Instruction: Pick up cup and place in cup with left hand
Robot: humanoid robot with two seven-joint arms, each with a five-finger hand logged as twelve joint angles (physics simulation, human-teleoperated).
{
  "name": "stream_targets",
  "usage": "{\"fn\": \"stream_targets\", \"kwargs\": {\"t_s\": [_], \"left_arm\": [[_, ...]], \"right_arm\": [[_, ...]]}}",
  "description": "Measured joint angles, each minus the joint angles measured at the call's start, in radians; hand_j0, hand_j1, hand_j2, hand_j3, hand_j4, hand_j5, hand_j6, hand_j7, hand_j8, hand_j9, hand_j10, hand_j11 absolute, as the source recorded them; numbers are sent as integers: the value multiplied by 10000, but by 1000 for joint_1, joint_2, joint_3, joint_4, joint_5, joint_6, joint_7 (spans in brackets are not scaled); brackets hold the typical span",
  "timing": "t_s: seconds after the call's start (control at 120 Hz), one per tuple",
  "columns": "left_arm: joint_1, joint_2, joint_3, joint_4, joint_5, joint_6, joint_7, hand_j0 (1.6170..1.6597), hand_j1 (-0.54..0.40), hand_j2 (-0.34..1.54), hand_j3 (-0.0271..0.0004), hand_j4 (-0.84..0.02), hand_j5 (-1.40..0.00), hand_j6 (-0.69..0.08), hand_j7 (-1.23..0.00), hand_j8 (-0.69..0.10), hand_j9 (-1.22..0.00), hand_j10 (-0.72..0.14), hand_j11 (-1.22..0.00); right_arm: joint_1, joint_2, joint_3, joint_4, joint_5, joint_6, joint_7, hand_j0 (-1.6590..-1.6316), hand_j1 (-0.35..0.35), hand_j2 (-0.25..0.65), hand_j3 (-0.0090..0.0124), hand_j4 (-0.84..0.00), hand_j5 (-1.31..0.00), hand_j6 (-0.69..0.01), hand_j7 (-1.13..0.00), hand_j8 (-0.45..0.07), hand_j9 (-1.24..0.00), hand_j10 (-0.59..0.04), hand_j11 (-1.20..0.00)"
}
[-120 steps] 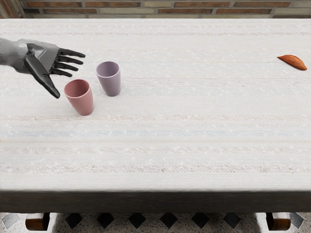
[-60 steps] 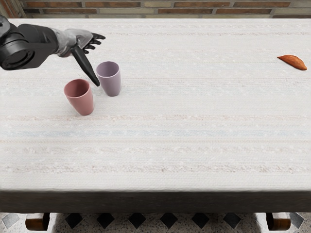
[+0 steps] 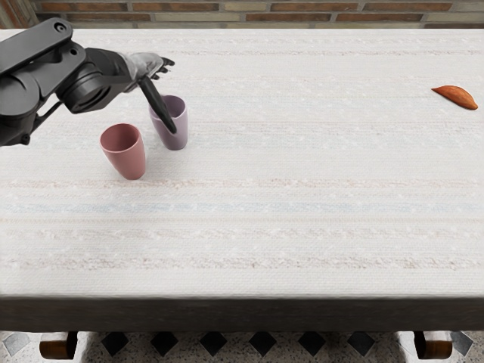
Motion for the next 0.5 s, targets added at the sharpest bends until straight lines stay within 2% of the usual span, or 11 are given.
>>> {"fn": "stream_targets", "kwargs": {"t_s": [0.125, 0.267, 0.5], "left_arm": [[-4, -10, 11, 28, 10, 3, 0, 16581, 3491, 9, 0, -21, -3, -29, -2, -27, -1, -18, 0], [-5, -77, 26, 85, 13, 9, 0, 16581, 3491, 9, 0, -22, -4, -30, -2, -27, -1, -18, -1], [-6, -87, 62, 130, 16, 62, 0, 16581, 3369, 31, 0, -126, -141, -135, -140, -132, -139, -123, -138]], "right_arm": [[0, 0, 0, 0, 0, 0, 0, -16581, -3489, -2, 0, 0, 1, 5, 0, 4, 0, 2, 0], [0, 0, 0, 0, 0, 0, 0, -16581, -3489, -2, 0, 0, 1, 5, 0, 4, 0, 2, 0], [0, 0, 0, 0, 0, 0, 0, -16581, -3489, -2, 0, 0, 1, 5, 0, 4, 0, 2, 0]]}}
